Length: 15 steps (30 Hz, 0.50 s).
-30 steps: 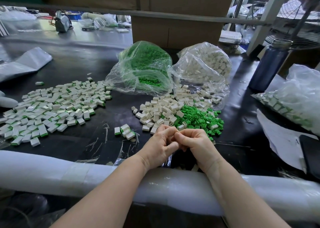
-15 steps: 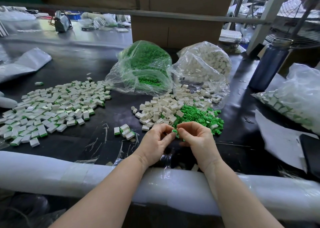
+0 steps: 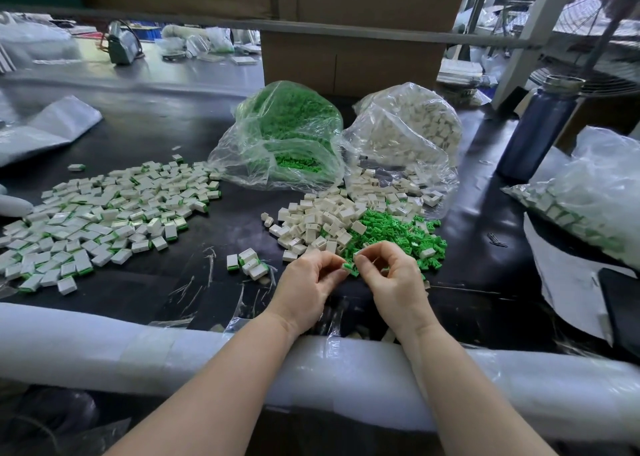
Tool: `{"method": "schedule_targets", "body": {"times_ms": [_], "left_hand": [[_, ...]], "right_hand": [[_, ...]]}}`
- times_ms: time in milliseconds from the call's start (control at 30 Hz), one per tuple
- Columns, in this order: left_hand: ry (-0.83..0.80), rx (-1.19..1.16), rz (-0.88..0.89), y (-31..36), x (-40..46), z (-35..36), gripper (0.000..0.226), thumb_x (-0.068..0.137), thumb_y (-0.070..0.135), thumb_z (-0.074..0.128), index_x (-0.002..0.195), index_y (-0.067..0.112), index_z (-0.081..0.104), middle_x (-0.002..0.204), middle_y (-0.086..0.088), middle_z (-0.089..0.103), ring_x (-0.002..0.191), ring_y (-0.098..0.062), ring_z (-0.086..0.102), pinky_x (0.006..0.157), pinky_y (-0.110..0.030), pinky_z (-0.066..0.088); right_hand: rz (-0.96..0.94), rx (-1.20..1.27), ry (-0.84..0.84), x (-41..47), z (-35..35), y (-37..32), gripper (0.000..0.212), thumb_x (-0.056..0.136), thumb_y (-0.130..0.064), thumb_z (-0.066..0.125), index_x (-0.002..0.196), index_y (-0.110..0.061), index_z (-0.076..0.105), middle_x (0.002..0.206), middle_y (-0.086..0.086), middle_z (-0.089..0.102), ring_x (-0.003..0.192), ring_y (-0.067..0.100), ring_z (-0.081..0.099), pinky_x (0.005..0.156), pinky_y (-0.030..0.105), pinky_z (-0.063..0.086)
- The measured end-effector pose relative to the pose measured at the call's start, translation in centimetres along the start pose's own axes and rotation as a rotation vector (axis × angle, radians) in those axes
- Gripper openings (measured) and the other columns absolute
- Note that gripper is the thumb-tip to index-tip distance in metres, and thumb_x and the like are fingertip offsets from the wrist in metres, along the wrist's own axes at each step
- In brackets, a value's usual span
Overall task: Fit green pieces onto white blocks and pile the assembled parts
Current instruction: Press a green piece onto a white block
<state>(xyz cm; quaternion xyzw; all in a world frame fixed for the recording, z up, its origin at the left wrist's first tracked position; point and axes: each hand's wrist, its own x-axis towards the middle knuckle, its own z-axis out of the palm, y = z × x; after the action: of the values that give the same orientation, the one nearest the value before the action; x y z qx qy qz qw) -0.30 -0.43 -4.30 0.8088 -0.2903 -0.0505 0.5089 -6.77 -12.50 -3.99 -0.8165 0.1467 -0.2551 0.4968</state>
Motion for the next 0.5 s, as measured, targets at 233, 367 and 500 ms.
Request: {"method": "schedule_targets", "body": {"times_ms": [233,367,500], "left_hand": [[0.428,0.155,-0.076,-0.5,0.1,-0.9,0.016,0.086,0.014,0.064,0.102,0.014,0.068,0.093,-0.003,0.063,0.079,-0.012,0.058,0.073,-0.022,0.047],[0.530,0.190,-0.182,-0.8,0.4,-1.1,0.016,0.086,0.008,0.062,0.100,0.011,0.070,0.096,-0.002,0.048,0.082,-0.020,0.057,0.074,-0.019,0.040],[0.603,0.236,-0.275,-1.2,0.6,-1.4,0.019,0.088,0.001,0.055,0.100,0.005,0.070,0.107,-0.009,0.046,0.090,-0.018,0.048,0.081,-0.015,0.035]], "right_hand": [[0.102,-0.127,0.154,0.4,-0.4,0.8,0.010,0.086,-0.013,0.064,0.078,-0.018,0.061,0.083,0.002,0.063,0.078,0.017,0.056,0.073,0.029,0.046],[0.136,-0.212,0.194,0.4,-0.5,0.8,0.010,0.086,-0.015,0.064,0.077,-0.017,0.061,0.082,0.003,0.062,0.079,0.020,0.055,0.072,0.029,0.043],[0.171,-0.284,0.190,0.3,-0.7,0.7,0.011,0.086,-0.018,0.064,0.076,-0.020,0.059,0.084,0.002,0.063,0.084,0.022,0.057,0.082,0.039,0.046]]}}
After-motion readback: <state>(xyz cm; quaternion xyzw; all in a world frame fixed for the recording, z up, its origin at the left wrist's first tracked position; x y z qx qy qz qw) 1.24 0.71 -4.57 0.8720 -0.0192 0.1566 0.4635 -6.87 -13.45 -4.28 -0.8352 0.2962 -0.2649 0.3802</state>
